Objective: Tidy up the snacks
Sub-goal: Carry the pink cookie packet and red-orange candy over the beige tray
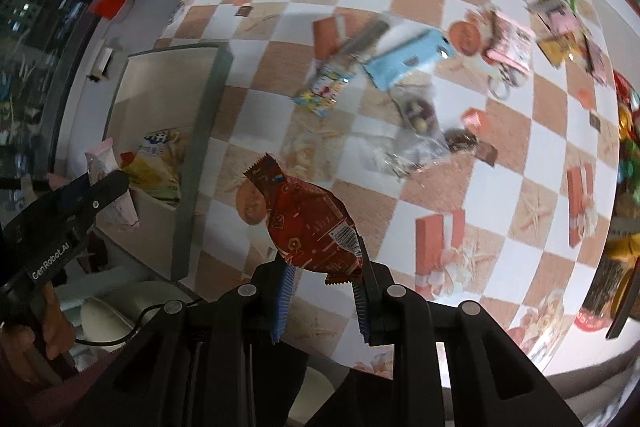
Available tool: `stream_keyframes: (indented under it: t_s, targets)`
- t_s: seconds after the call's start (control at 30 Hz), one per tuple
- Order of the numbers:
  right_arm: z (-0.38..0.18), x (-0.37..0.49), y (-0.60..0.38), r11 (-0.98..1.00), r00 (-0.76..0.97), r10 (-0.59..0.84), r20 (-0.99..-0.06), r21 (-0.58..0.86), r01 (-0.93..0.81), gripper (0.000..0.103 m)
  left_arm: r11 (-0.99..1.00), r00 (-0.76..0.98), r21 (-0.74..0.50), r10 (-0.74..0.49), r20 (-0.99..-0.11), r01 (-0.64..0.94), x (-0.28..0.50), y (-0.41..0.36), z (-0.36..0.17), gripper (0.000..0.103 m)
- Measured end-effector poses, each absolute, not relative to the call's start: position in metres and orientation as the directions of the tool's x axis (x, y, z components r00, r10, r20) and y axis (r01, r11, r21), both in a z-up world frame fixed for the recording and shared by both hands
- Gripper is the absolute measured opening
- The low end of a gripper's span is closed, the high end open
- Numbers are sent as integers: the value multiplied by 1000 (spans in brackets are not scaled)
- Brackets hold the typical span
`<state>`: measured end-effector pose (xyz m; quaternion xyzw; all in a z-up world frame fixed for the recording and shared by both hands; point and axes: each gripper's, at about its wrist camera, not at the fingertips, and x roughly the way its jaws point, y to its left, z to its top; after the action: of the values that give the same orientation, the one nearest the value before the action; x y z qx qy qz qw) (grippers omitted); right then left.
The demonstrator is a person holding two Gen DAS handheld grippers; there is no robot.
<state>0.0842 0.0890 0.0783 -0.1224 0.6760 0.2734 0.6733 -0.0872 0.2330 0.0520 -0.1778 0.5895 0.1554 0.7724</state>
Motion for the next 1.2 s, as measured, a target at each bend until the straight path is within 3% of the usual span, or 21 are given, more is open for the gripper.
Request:
stream_keyframes:
  t_s: [1.2]
  targets:
    - [80, 72, 190, 683, -92, 176, -980, 189, -706, 28, 771, 224, -76, 88, -971, -633, -131, 300, 49, 49]
